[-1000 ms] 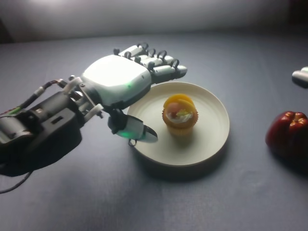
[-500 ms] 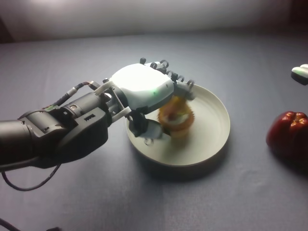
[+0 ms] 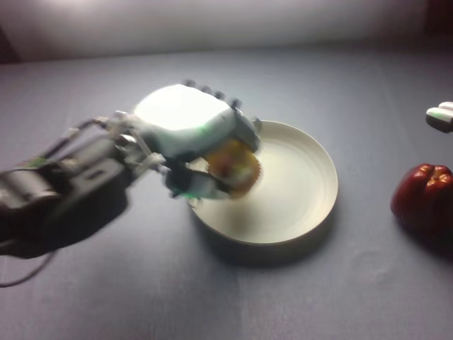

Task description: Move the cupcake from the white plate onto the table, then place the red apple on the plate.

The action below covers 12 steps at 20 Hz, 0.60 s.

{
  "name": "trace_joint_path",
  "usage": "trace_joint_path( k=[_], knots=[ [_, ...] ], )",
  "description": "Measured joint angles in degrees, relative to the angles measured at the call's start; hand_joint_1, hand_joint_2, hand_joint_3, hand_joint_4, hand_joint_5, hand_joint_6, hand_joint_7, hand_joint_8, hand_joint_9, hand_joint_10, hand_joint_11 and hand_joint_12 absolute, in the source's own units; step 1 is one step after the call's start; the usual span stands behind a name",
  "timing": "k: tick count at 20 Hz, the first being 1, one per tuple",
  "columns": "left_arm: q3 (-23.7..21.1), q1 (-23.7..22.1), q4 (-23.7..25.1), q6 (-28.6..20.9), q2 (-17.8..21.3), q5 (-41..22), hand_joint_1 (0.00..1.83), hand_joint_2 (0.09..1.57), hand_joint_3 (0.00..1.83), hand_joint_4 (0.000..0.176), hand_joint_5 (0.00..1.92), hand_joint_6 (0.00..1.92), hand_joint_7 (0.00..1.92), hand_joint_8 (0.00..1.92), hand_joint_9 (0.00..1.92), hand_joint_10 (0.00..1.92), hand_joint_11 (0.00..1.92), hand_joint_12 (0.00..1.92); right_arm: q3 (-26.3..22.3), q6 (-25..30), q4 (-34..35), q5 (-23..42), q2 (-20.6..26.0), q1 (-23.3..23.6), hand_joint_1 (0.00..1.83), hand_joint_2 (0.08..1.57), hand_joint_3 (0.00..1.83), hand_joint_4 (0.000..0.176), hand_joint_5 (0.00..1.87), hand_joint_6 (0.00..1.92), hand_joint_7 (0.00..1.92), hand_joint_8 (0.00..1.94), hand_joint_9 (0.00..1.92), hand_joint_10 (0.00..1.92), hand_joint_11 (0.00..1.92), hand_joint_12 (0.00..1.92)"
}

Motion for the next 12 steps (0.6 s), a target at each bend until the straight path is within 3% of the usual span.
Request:
trace_joint_path(
  k=[1,2,3,4,5,6,7,8,9,10,11,12],
  knots=[
    [-0.9,0.7,-0.6,0.0,1.6,-2.3,1.37,1.08,0.0,0.0,1.07,0.68,1.06,0.86,0.9,1.27,0.63,1.18,0.0,0.1,-0.1,0.0,0.0,0.0,0.84,1.26,0.0,0.027,0.14,0.01,0.1,0.01,0.15,0.01,0.24,0.25],
    [-2.3,2.2,-1.9,0.2,4.0,-5.1,1.26,1.11,0.0,0.0,1.06,0.72,0.96,1.12,0.81,0.91,0.6,1.25,0.0,0.2,-0.3,0.1,0.0,0.0,0.85,1.26,0.0,0.027,0.14,0.01,0.1,0.0,0.14,0.0,0.24,0.26],
    [-4.1,4.5,-2.9,0.2,6.7,-7.8,1.24,1.13,0.0,0.0,1.04,0.74,0.9,1.24,0.81,0.79,0.54,1.33,0.0,0.4,-0.3,0.1,0.0,-0.1,0.87,1.26,0.0,0.026,0.15,0.01,0.11,0.0,0.14,0.0,0.23,0.26],
    [-5.7,6.8,-4.0,0.3,8.6,-9.2,1.24,1.12,0.0,0.0,1.07,0.66,0.93,1.23,0.86,0.8,0.5,1.53,0.0,0.6,-0.1,0.0,0.0,-0.1,0.9,1.26,0.0,0.016,0.15,0.01,0.11,0.01,0.15,0.0,0.22,0.26],
    [-7.1,8.8,-5.3,1.0,10.1,-10.4,1.25,1.1,0.0,0.0,1.08,0.64,0.98,1.16,0.91,0.81,0.55,1.58,0.0,0.7,-0.1,0.0,0.0,-0.1,0.91,1.26,0.0,0.017,0.18,0.0,0.15,0.0,0.17,0.0,0.21,0.28],
    [-8.7,11.1,-5.9,1.6,11.5,-11.0,1.27,1.07,0.0,0.0,1.12,0.55,1.08,1.01,1.02,0.72,0.69,1.44,0.0,0.9,-0.2,0.2,0.0,-0.1,0.93,1.26,0.0,0.007,0.19,0.0,0.17,0.0,0.17,0.0,0.2,0.29],
    [-9.0,12.4,-5.9,1.9,12.0,-10.6,1.25,1.08,0.0,0.0,1.05,0.71,1.09,0.97,1.03,0.63,0.69,1.35,0.0,1.0,-0.2,0.0,0.0,-0.1,0.93,1.25,0.0,0.0,0.21,0.0,0.19,0.0,0.19,0.0,0.2,0.32],
    [-9.0,12.9,-7.0,2.7,12.0,-9.7,1.24,1.11,0.0,0.0,1.02,0.76,0.98,1.15,0.95,0.72,0.66,1.39,0.0,1.0,-0.3,0.0,-0.1,-0.1,0.94,1.25,0.0,0.0,0.22,0.0,0.19,0.0,0.19,0.0,0.18,0.33],
    [-8.9,13.4,-8.2,3.8,11.9,-9.0,1.26,1.12,0.01,0.0,1.08,0.58,0.9,1.32,0.92,0.84,0.66,1.43,0.0,1.1,-0.5,-0.1,-0.1,-0.1,0.96,1.25,0.0,0.0,0.24,0.01,0.21,0.0,0.2,0.0,0.19,0.33],
    [-8.6,13.7,-9.1,4.8,11.3,-8.9,1.27,1.11,0.0,0.0,1.13,0.45,0.92,1.32,0.95,0.83,0.72,1.41,0.0,1.2,-0.7,-0.3,-0.1,-0.1,0.97,1.27,0.01,0.005,0.23,0.0,0.2,0.0,0.19,0.0,0.2,0.34],
    [-7.7,13.7,-10.2,5.0,10.0,-8.1,1.35,1.13,0.0,0.0,1.1,0.45,0.88,1.23,0.88,1.24,0.74,1.37,0.0,1.2,-0.7,-0.6,-0.1,-0.1,1.01,1.26,0.0,0.023,0.26,0.01,0.2,0.0,0.19,0.0,0.19,0.33],
    [-7.3,13.9,-10.6,5.1,9.0,-7.1,1.3,1.09,0.0,0.0,1.16,0.39,0.97,1.21,0.97,0.99,0.81,1.36,0.0,1.2,-1.0,-0.7,-0.2,-0.1,1.02,1.26,0.0,0.035,0.26,0.01,0.19,0.0,0.19,0.0,0.18,0.32]
  ],
)
